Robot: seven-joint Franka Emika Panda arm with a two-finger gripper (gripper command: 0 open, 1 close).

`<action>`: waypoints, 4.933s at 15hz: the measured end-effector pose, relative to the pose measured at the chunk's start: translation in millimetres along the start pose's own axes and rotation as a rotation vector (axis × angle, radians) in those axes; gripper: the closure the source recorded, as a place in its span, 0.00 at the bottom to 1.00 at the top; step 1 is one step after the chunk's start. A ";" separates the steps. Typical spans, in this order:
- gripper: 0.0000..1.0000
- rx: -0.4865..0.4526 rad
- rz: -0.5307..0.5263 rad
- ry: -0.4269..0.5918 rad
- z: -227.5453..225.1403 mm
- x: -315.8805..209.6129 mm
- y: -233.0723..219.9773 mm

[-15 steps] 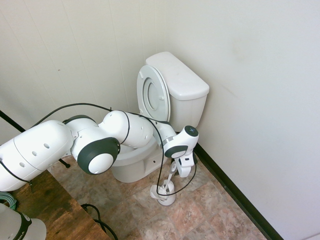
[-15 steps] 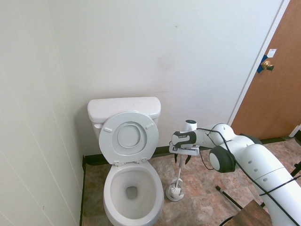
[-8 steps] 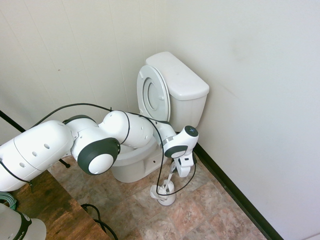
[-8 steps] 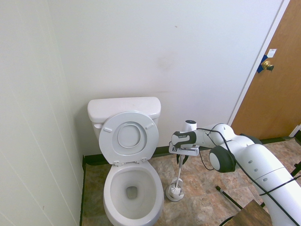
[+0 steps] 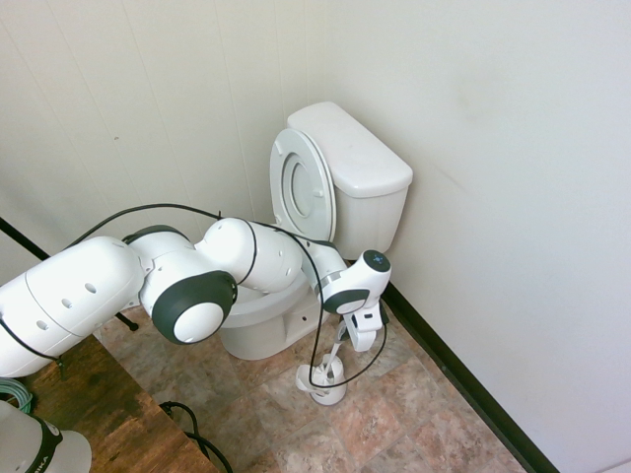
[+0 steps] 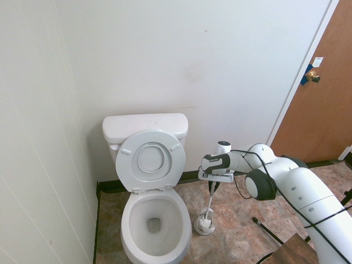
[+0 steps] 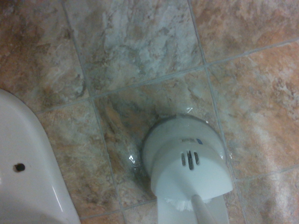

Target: Clean the toilet

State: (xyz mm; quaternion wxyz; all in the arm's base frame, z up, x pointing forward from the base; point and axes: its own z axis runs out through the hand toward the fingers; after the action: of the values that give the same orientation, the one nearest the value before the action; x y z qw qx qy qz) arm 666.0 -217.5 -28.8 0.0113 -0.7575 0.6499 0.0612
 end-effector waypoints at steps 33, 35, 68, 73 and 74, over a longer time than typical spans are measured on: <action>1.00 0.166 -0.285 0.233 -416.0 -255.9 151.4; 1.00 0.183 -0.349 0.240 -439.4 -315.2 144.7; 1.00 0.141 -0.489 0.178 -138.6 -446.5 -80.3; 1.00 0.115 -0.523 0.156 -127.8 -459.3 -36.1; 1.00 0.113 -0.526 0.149 -125.1 -456.9 -26.2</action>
State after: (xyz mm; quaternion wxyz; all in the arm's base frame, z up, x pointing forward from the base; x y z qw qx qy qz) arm 634.1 223.7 142.8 0.0212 -0.9008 0.4322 -0.0361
